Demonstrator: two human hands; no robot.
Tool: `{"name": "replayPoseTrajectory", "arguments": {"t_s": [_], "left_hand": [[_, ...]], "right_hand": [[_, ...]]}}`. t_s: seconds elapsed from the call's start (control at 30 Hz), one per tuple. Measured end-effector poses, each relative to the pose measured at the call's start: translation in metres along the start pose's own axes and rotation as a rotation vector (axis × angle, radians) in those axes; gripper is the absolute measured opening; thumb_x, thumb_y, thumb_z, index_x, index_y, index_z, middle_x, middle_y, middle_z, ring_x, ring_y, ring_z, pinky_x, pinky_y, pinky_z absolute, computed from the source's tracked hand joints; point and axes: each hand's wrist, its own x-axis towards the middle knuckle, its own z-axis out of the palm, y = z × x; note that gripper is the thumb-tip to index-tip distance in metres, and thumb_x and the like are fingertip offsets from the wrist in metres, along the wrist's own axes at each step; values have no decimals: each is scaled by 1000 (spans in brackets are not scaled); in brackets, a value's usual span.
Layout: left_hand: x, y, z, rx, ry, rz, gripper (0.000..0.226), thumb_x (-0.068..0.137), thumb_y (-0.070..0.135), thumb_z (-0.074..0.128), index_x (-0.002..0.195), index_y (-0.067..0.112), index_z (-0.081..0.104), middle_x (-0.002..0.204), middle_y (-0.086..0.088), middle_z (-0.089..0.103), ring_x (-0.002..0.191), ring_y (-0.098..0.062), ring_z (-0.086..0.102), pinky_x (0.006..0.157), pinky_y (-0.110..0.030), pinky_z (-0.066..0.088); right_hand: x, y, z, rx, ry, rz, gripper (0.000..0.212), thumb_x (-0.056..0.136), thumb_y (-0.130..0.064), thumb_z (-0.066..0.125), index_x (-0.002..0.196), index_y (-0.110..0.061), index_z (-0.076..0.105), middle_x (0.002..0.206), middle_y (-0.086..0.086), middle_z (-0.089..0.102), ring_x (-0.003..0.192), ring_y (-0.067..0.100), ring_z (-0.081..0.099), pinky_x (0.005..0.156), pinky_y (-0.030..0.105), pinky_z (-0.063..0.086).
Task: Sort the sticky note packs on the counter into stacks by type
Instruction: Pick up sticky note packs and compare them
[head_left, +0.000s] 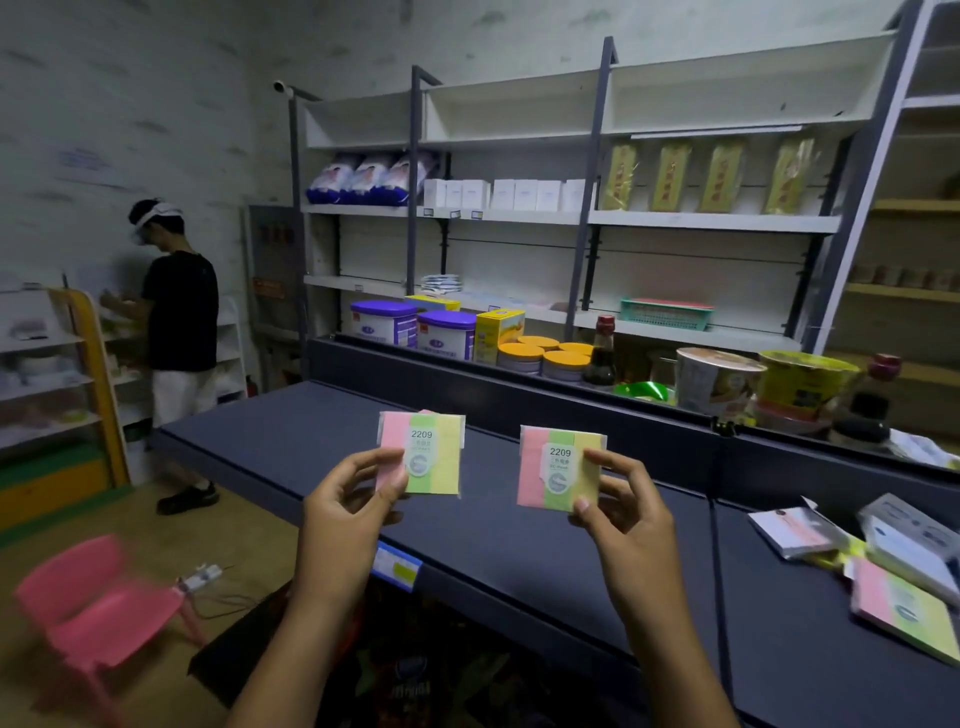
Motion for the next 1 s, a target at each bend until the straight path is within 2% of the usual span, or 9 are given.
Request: {"name": "replayPoseTrajectory", "arguments": {"t_s": [0.13,0.27,0.47,0.67,0.8,0.87,0.93,1.0], "left_hand": [[42,-22,-6,8,-23,-9,19,88,11,70,104,20,73,99,3,75,91,-21,71,62,-21,57],[93,-48,-15,11,-69,-13,20,88,6,69,105,17,72,102,-1,74,93,-26,70,62,-23,58],[171,-88,-28,34,-182,-49,20,89,8,70,105,19,73,101,3,74,89,-23,71,67,-32,59],[236,-133,-26,2,-257,-71,20,88,7,71,101,22,73,99,2,75,82,-16,69,62,-26,56],[273,-159,-12,46,-339,-95,20,87,6,72,99,22,74,98,-2,75,82,-14,68,62,-20,54],[288,-170,-5,72,-382,-99,21,85,5,73,98,21,74,101,0,75,89,-15,69,70,-23,56],[302,-180,0,127,-415,-91,21,84,6,75,98,22,75,102,3,75,98,-16,68,84,-32,56],[311,-190,1,203,-442,-69,20,84,11,76,98,24,75,101,9,75,98,-11,67,86,-30,53]], "right_hand": [[25,17,24,-35,28,-8,47,91,2,65,111,-40,62,103,-6,73,94,8,70,71,25,59],[50,36,55,-77,65,-12,48,90,0,68,112,-42,63,106,-6,72,97,11,69,78,33,60],[88,59,108,-111,146,-5,46,89,0,69,113,-39,63,109,-5,71,100,13,68,84,40,60],[135,72,152,-112,182,-8,46,89,-1,69,112,-41,65,103,-9,72,97,9,69,78,27,60],[166,74,168,-99,224,-2,42,90,-2,68,115,-35,65,105,-5,72,99,6,69,77,22,59],[180,75,174,-95,245,1,41,91,-1,67,115,-34,64,105,-3,72,97,5,70,76,23,59],[194,76,180,-82,257,5,41,90,0,67,114,-34,64,104,-4,72,96,3,69,71,20,58],[207,76,184,-74,261,5,41,90,-1,68,113,-35,64,103,-7,71,96,0,69,69,17,56]]}}
